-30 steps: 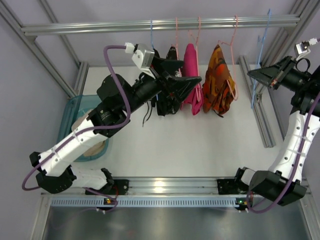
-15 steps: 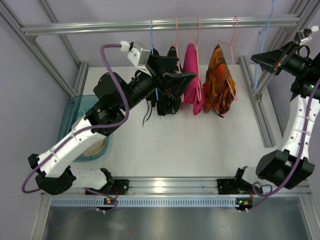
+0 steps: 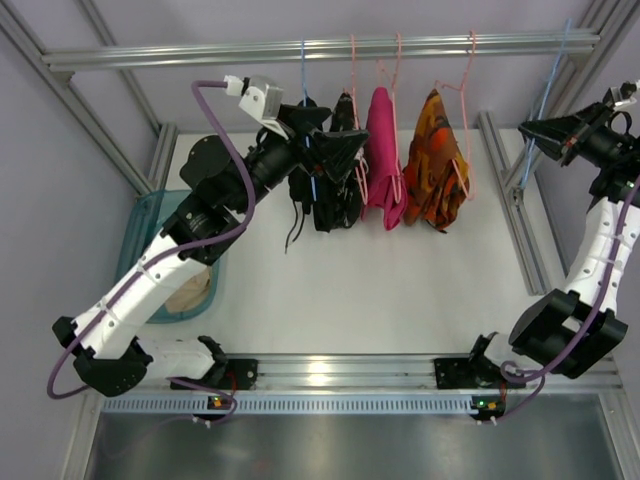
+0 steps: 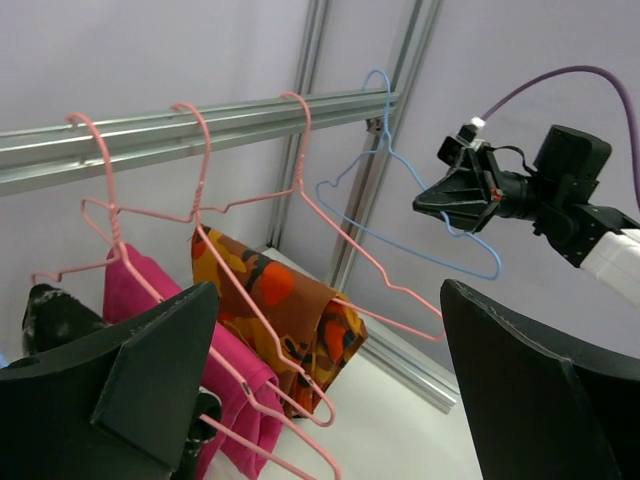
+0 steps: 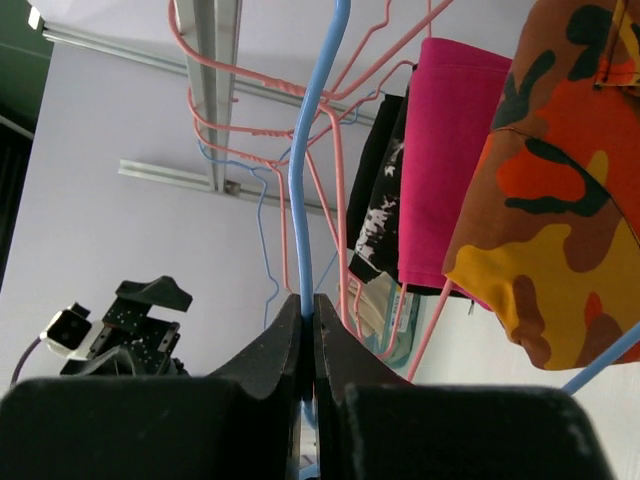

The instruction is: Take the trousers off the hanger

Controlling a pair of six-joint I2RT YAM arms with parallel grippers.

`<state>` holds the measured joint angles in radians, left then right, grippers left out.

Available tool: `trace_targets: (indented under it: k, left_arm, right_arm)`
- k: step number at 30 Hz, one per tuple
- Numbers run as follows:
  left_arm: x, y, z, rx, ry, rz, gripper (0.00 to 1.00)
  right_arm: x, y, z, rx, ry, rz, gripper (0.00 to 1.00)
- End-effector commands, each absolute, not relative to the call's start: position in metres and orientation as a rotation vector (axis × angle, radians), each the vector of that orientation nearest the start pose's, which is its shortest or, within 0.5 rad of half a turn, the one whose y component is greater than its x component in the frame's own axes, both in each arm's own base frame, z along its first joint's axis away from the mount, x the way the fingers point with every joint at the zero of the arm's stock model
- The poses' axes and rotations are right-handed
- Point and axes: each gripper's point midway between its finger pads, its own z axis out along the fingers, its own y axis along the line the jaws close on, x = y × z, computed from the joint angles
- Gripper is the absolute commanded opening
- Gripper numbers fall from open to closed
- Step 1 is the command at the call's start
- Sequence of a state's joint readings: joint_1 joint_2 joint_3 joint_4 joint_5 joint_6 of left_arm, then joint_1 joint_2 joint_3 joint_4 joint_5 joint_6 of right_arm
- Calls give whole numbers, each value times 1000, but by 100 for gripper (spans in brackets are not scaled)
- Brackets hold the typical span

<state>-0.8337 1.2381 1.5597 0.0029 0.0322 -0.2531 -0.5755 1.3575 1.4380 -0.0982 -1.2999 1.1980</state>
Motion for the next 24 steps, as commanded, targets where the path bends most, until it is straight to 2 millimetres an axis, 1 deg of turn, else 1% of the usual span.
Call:
trace_targets:
  k: [1,3,4,6,7,9,10,11,13,15,16,17,18,19,20,21,22,23,24]
  left_arm:
    - [255,-286,549,350,1218,-952,99]
    - [258,-282,546,339,1231,-945,99]
    - [263,-279,542,313,1253,-946,99]
    - [270,-274,533,282,1309,-961,99]
    - [281,-265,525,229,1354,-967,99]
    - [288,-255,521,196,1376,-976,99]
    - [288,-253,519,198,1383,-988,99]
    - [291,-244,518,179,1387,-984,99]
    - [293,-237,513,167,1401,-975,98]
    - [290,-229,513,157,1407,-968,99]
    - [294,-222,510,144,1416,-951,99]
    - [294,-216,509,138,1423,-936,99]
    - [295,-211,501,134,1456,-913,99]
    - [299,-201,498,130,1471,-868,99]
    - [301,-195,495,119,1488,-836,99]
    - [301,-190,482,115,1542,-806,99]
    - [303,-181,479,114,1555,-765,99]
    - [302,-172,477,97,1562,-736,99]
    - [301,-168,472,95,1581,-719,99]
  right_arm:
    - [336,-15,435,406,1727,1451,0]
    - [336,-17,431,422,1735,1462,0]
    - [336,-19,428,425,1737,1458,8]
    - [335,-20,424,450,1747,1465,20]
    - [334,-21,422,440,1747,1447,28]
    - [331,-21,418,491,1760,1449,36]
    - [330,-25,415,484,1762,1421,43]
    - [328,-25,416,483,1762,1404,45]
    - [322,-27,410,501,1776,1376,52]
    - [317,-28,411,507,1781,1326,57]
    - [312,-29,409,503,1800,1280,62]
    - [310,-30,406,521,1813,1230,64]
    - [307,-31,403,523,1830,1189,65]
    - [304,-35,405,456,1842,1084,69]
    - [300,-37,395,527,1881,1037,72]
    - [298,-40,392,533,1894,988,75]
    - [295,-45,387,525,1910,921,81]
    - [291,-51,382,562,1927,841,84]
    - [288,-56,380,571,1935,792,88]
